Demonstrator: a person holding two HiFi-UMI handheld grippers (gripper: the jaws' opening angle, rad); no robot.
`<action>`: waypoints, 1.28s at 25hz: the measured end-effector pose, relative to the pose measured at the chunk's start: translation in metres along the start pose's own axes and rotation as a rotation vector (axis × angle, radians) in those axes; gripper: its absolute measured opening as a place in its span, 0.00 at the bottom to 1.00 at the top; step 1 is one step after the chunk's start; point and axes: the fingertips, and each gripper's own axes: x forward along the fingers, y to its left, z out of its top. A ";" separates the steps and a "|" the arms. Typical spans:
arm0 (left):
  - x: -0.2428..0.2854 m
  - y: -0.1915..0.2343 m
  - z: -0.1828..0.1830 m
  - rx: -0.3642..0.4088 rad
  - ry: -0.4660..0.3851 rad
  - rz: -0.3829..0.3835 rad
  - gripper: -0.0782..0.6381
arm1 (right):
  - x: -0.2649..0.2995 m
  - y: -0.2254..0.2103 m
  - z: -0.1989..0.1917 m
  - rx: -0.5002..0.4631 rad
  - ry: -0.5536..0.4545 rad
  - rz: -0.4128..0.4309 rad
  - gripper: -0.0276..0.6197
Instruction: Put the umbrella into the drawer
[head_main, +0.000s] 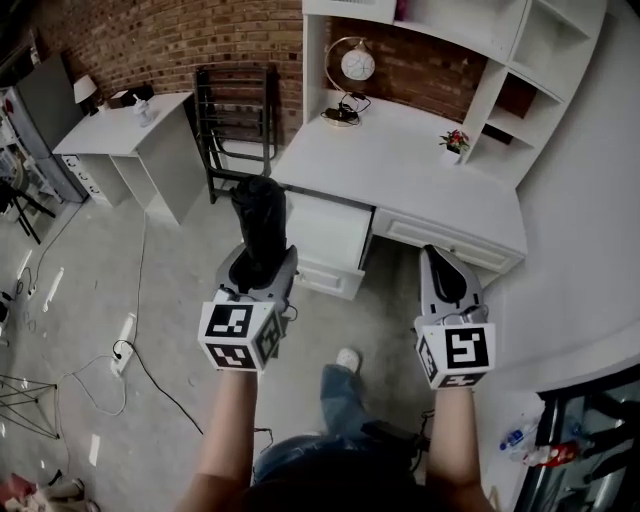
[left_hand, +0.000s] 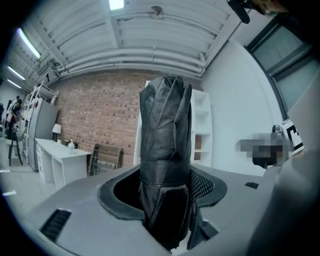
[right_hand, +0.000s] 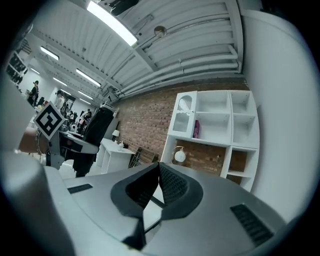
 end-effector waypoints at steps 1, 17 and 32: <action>0.019 0.002 -0.003 -0.019 0.009 0.001 0.46 | 0.016 -0.007 -0.007 0.006 0.008 0.009 0.04; 0.284 0.061 -0.133 -0.676 0.276 0.153 0.46 | 0.242 -0.076 -0.151 0.109 0.238 0.244 0.04; 0.336 0.097 -0.327 -0.913 0.806 0.333 0.46 | 0.314 -0.032 -0.245 0.133 0.478 0.349 0.04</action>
